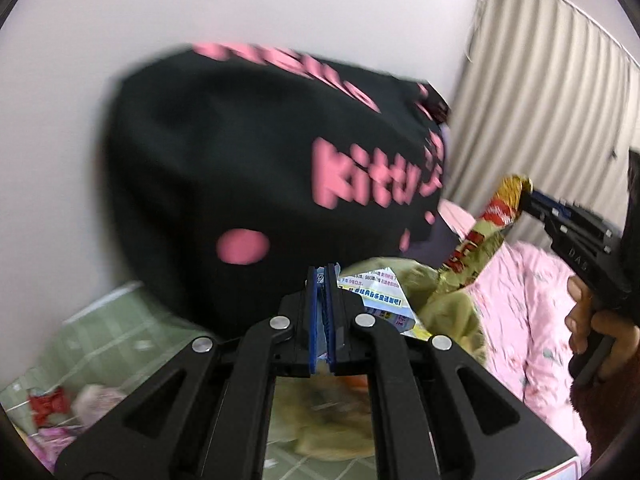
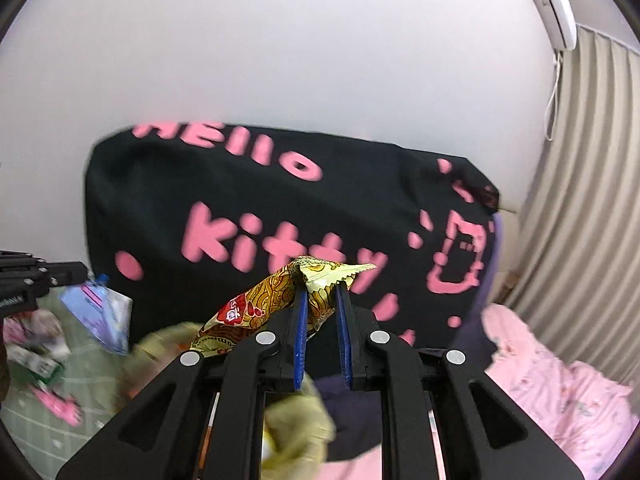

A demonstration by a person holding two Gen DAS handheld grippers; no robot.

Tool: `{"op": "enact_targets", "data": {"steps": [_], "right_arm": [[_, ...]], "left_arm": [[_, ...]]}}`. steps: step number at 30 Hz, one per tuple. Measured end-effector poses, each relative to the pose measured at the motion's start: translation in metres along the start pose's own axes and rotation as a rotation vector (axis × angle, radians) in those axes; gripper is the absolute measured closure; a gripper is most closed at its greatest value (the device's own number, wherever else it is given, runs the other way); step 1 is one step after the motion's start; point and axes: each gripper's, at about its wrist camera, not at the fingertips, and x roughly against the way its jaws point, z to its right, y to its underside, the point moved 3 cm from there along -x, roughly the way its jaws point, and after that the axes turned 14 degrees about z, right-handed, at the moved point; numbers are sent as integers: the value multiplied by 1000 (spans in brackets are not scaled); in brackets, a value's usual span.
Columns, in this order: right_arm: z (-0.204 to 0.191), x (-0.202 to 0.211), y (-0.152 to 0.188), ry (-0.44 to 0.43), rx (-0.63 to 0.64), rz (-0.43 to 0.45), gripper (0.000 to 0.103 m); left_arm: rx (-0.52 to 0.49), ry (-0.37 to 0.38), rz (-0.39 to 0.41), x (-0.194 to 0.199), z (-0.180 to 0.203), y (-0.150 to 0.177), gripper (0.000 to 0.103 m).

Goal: Collect trash
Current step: 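Carry both wrappers to the yellow trash bag and open both grippers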

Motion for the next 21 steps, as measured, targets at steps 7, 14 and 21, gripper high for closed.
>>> {"op": "enact_targets", "data": {"steps": [7, 14, 21], "right_arm": [[-15, -25, 65, -95, 19, -124, 89], [-51, -44, 104, -256, 46, -204, 89], [-56, -47, 119, -306, 30, -259, 89]], "left_arm": [[-105, 17, -198, -62, 35, 65, 100], [-87, 16, -259, -73, 29, 86, 101], [-82, 6, -254, -74, 22, 81, 101]]}}
